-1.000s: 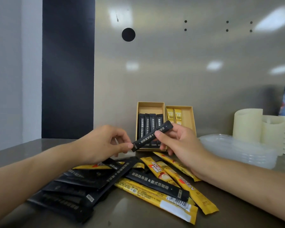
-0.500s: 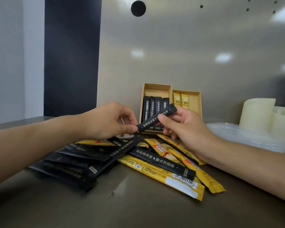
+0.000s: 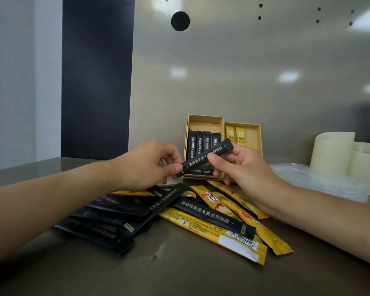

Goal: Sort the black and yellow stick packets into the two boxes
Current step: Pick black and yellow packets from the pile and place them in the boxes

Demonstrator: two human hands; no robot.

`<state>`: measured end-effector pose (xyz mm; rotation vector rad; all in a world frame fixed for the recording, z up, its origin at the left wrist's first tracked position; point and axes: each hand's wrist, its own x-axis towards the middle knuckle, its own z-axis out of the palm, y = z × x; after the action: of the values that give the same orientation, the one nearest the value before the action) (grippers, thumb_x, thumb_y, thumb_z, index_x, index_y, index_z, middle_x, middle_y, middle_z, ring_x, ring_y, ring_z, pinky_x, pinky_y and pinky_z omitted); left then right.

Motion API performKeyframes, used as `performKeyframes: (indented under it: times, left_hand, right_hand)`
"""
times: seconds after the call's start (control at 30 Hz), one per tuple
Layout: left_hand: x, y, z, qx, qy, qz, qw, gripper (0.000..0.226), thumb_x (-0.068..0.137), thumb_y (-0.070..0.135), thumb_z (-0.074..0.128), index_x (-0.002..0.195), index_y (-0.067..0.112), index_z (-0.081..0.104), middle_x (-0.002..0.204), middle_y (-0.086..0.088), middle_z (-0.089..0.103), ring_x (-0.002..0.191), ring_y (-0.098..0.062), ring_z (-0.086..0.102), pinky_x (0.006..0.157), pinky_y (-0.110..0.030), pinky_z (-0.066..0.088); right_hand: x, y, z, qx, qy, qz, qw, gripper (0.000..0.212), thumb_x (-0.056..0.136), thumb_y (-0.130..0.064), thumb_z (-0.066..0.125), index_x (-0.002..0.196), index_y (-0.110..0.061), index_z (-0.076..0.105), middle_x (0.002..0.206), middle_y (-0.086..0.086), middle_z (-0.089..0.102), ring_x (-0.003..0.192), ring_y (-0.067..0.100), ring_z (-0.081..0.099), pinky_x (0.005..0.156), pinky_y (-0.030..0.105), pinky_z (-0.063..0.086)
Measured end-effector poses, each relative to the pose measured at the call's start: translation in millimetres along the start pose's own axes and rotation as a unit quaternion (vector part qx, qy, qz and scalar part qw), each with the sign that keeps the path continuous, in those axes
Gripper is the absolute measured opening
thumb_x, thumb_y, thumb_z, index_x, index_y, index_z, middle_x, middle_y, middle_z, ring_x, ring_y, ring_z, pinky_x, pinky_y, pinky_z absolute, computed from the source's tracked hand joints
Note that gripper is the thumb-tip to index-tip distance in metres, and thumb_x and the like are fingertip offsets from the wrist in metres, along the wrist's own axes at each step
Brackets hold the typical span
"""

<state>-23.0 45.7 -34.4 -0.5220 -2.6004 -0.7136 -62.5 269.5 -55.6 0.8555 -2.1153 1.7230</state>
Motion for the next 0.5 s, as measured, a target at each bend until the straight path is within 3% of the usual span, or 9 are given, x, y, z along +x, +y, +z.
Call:
performKeyframes:
  times: [0.1,0.2,0.33,0.5]
  left_hand:
    - [-1,2,0,0.011,0.009,-0.003,1.0,0.01,0.098,0.033,0.061,0.094,0.027,0.066,0.087,0.007,0.075,0.067,-0.005,0.068,0.071,-0.022,0.056]
    - [-1,-1,-2,0.038,0.022,-0.012,0.999,0.011,0.099,0.035,0.059,0.093,0.028,0.066,0.085,0.009,0.074,0.072,-0.008,0.068,0.072,-0.025,0.056]
    - [-2,-5,-5,0.05,0.011,-0.022,0.998,0.012,0.101,0.032,0.058,0.092,0.03,0.065,0.085,0.01,0.074,0.074,-0.006,0.067,0.074,-0.03,0.058]
    - [-1,0,-3,0.065,-0.006,-0.018,0.998,0.011,0.1,0.031,0.058,0.093,0.029,0.067,0.085,0.012,0.073,0.067,0.001,0.061,0.061,-0.015,0.043]
  right_hand:
    - [3,-3,-4,0.007,0.019,-0.002,1.0,0.021,0.095,-0.018,0.067,0.116,-0.017,0.068,0.097,0.002,0.077,0.073,0.004,0.069,0.058,0.021,0.052]
    - [9,-5,-14,-0.003,0.046,0.001,0.999,0.019,0.095,-0.017,0.067,0.115,-0.015,0.067,0.099,0.002,0.076,0.076,0.007,0.069,0.059,0.022,0.053]
    - [21,-7,-28,-0.113,0.073,-0.012,0.991,0.025,0.095,-0.021,0.068,0.117,-0.012,0.059,0.088,-0.001,0.074,0.059,0.001,0.064,0.055,0.018,0.05]
    - [36,-18,-26,-0.27,0.043,-0.081,0.958,0.051,0.091,-0.026,0.072,0.133,-0.024,0.042,0.09,-0.006,0.073,0.083,0.006,0.07,0.075,0.022,0.055]
